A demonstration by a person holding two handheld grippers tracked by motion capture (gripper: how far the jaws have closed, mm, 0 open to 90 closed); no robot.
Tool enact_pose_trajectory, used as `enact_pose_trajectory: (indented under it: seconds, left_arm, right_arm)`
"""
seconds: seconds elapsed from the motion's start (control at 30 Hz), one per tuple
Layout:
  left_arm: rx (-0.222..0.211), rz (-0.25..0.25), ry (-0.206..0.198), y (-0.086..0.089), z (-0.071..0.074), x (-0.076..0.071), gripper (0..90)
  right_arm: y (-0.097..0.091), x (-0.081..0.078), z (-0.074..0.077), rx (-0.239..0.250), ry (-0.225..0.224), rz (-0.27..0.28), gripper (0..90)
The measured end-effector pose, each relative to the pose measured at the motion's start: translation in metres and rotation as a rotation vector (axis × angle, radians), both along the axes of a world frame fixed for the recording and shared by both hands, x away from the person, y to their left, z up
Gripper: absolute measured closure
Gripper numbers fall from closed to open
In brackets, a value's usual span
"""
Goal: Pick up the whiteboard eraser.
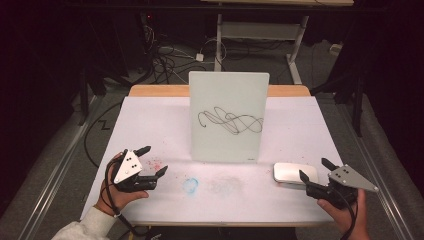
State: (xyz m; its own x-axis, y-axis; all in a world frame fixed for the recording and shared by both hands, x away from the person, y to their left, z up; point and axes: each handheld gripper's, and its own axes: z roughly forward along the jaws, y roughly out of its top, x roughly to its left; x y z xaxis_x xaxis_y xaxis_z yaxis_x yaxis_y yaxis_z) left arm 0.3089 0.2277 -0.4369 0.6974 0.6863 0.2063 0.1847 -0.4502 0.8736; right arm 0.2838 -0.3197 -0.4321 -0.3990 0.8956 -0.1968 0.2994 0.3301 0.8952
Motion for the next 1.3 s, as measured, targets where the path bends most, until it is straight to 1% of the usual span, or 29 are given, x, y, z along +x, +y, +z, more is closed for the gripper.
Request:
enact_pose_trajectory:
  seconds: [0.07,0.2,0.23,0.27,0.3,0.33,0.4,0.53,0.57,0.6,0.63,0.67,0.7,0.73,0.77,0.8,0.83,0.9,0.93,0.97,1.0,1.03,1.07,1.1,1.13,1.17,1.23,1.27,1.3]
  left_arm:
    - [-0.006,0.004,0.026,0.005,-0.005,0.000,18.6]
    - [0.005,0.020,0.040,0.011,-0.008,-0.003,18.6]
    - [0.005,0.025,0.051,0.011,-0.008,-0.005,18.6]
    - [0.011,0.024,0.035,0.012,-0.008,-0.005,18.7]
    - [0.008,0.026,0.049,0.012,-0.009,-0.005,19.0]
    - [0.015,0.028,0.044,0.013,-0.009,-0.005,19.1]
    - [0.006,0.030,0.069,0.013,-0.011,-0.005,20.2]
    - [0.037,0.021,0.093,0.008,-0.017,-0.005,20.8]
    - [0.053,0.014,0.085,0.008,-0.018,-0.006,20.8]
    - [0.060,0.010,0.102,0.007,-0.019,-0.007,20.8]
    - [0.074,0.009,0.095,0.006,-0.019,-0.007,20.8]
    - [0.070,0.009,0.109,0.006,-0.020,-0.008,20.8]
    - [0.074,0.006,0.103,0.006,-0.020,-0.008,20.8]
    - [0.076,0.008,0.106,0.006,-0.021,-0.008,20.8]
    - [0.080,0.008,0.109,0.007,-0.021,-0.007,20.8]
    - [0.077,0.009,0.124,0.006,-0.022,-0.007,20.8]
    - [0.086,0.006,0.118,0.006,-0.023,-0.006,20.8]
    - [0.105,-0.003,0.143,0.003,-0.025,-0.006,20.7]
    - [0.105,-0.003,0.143,0.003,-0.025,-0.006,20.7]
    - [0.119,-0.006,0.134,0.002,-0.026,-0.006,20.7]
    - [0.131,-0.008,0.131,0.001,-0.026,-0.006,20.7]
    - [0.131,-0.011,0.145,-0.001,-0.026,-0.006,20.7]
    - [0.138,-0.014,0.136,-0.001,-0.026,-0.006,20.7]
    - [0.135,-0.015,0.149,-0.002,-0.027,-0.006,20.7]
    - [0.142,-0.016,0.142,-0.002,-0.027,-0.005,20.7]
    - [0.147,-0.017,0.144,-0.002,-0.027,-0.005,20.7]
    - [0.146,-0.020,0.158,-0.003,-0.028,-0.005,20.7]
    - [0.154,-0.021,0.149,-0.003,-0.028,-0.005,20.7]
    - [0.151,-0.023,0.161,-0.003,-0.029,-0.005,20.7]
  right_arm:
    - [0.000,-0.001,0.000,0.000,0.000,-0.001,21.1]
    - [0.000,-0.001,0.000,0.002,0.000,0.006,20.8]
    - [0.001,0.001,0.001,-0.002,0.007,0.013,20.5]
    - [0.001,0.002,0.000,-0.001,0.012,0.018,20.6]
    - [0.001,0.003,0.000,0.005,0.017,0.028,20.6]
    - [0.001,0.005,0.000,0.007,0.024,0.032,20.6]
    - [0.000,0.007,0.001,0.017,0.042,0.048,20.6]
    - [-0.006,0.013,0.008,0.012,0.072,0.078,20.7]
    - [-0.006,0.013,0.008,0.012,0.072,0.078,20.7]
    - [-0.008,0.017,0.013,0.003,0.090,0.100,20.8]
    - [-0.009,0.020,0.015,-0.005,0.099,0.120,20.8]
    - [-0.009,0.022,0.018,-0.020,0.113,0.140,20.8]
    - [-0.009,0.022,0.018,-0.020,0.113,0.140,20.8]
    - [-0.008,0.029,0.022,-0.066,0.154,0.185,20.8]
    - [-0.008,0.033,0.023,-0.092,0.194,0.221,20.8]
    - [-0.008,0.033,0.023,-0.092,0.194,0.221,20.8]
    - [-0.005,0.042,0.025,-0.172,0.257,0.266,21.4]
    - [-0.001,0.052,0.026,-0.248,0.346,0.328,21.1]
    - [0.001,0.055,0.026,-0.298,0.377,0.348,22.1]
    - [0.001,0.055,0.026,-0.298,0.377,0.348,22.1]
    - [0.004,0.059,0.027,-0.341,0.418,0.380,22.4]
    - [0.010,0.065,0.027,-0.428,0.471,0.411,22.2]
    - [0.012,0.068,0.027,-0.464,0.492,0.430,22.4]
    - [0.014,0.071,0.027,-0.489,0.515,0.448,22.3]
    - [0.014,0.071,0.027,-0.489,0.515,0.448,22.3]
    - [0.019,0.078,0.025,-0.537,0.568,0.472,21.8]
    - [0.020,0.081,0.024,-0.554,0.584,0.483,22.0]
    - [0.022,0.084,0.022,-0.581,0.593,0.491,22.0]
    - [0.023,0.087,0.021,-0.599,0.601,0.501,22.2]
